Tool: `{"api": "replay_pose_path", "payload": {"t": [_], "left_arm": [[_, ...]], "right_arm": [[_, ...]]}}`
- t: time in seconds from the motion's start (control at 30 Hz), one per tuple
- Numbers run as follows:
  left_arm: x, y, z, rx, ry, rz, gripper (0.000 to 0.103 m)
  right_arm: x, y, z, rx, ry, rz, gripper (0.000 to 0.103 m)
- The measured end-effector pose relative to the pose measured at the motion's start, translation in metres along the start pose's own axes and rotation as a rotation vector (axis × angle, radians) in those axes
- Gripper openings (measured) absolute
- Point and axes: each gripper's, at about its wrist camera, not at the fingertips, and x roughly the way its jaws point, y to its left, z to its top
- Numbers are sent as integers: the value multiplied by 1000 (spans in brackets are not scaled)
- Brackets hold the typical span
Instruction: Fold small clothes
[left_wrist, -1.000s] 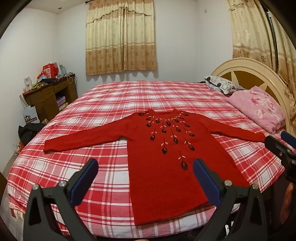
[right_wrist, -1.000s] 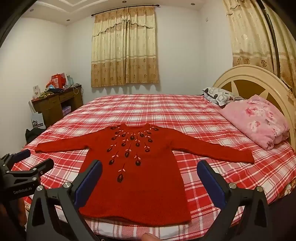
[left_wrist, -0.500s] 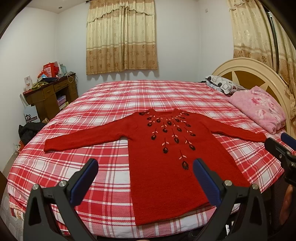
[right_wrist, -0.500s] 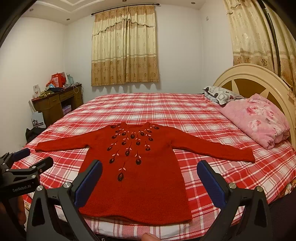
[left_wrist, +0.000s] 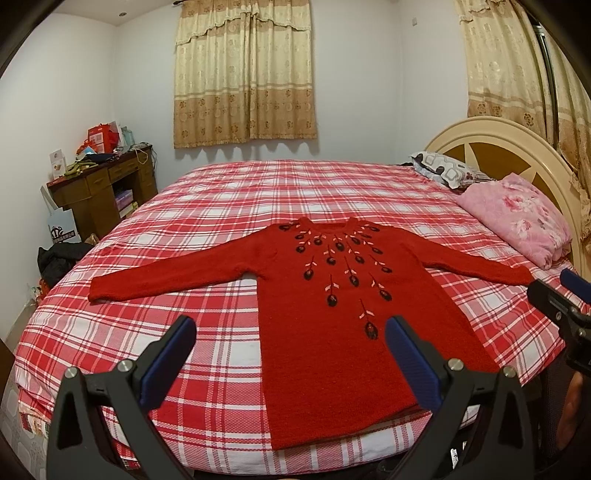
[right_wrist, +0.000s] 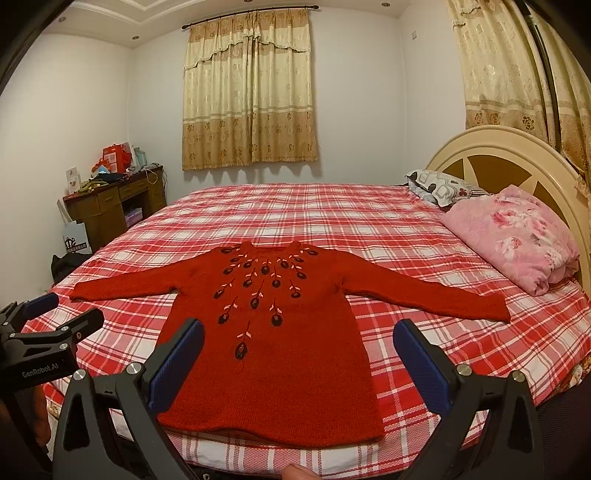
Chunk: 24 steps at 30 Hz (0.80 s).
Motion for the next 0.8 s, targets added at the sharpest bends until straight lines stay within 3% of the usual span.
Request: {"api": "replay_pose_path", "payload": {"t": [0.8], "left_arm": [[-1, 1, 0, -2, 0, 0, 103]], "right_arm": [[2, 4, -3, 1, 16, -5, 102]]}}
